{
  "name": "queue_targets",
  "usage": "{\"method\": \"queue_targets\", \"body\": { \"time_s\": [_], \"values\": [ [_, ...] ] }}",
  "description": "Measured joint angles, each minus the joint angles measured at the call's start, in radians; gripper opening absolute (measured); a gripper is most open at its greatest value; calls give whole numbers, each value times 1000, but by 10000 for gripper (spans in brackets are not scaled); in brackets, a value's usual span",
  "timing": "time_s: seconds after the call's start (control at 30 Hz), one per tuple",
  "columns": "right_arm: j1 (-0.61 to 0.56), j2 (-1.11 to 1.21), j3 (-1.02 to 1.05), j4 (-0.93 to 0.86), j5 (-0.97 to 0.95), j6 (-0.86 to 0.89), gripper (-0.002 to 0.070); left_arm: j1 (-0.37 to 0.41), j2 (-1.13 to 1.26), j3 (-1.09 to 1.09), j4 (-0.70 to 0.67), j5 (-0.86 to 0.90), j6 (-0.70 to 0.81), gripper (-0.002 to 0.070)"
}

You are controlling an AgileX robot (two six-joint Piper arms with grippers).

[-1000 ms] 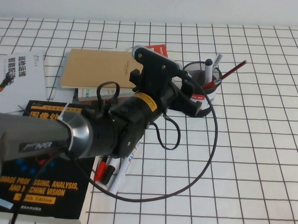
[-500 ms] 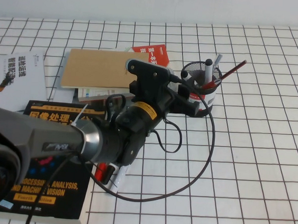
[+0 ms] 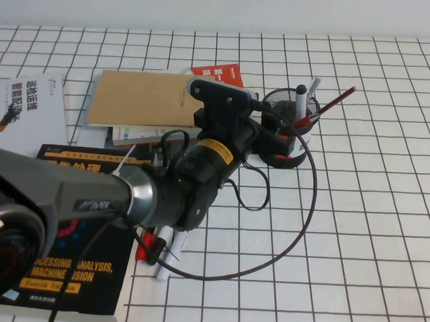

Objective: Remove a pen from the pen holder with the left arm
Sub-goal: 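Take a marker out of the pen holder and lay it on the table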

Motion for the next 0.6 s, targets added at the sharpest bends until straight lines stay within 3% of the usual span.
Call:
{"method": "queue_targets", "body": {
  "time_s": [0.3,0.5,0.6],
  "values": [
    [0,0,0,0,0,0,-16,0,10,-8,13,10,0,246],
    [0,0,0,0,0,0,-17,0,10,-8,13,16,0,129],
    [0,0,0,0,0,0,-17,2,10,-17,17,21,-2,118]
  ]
}}
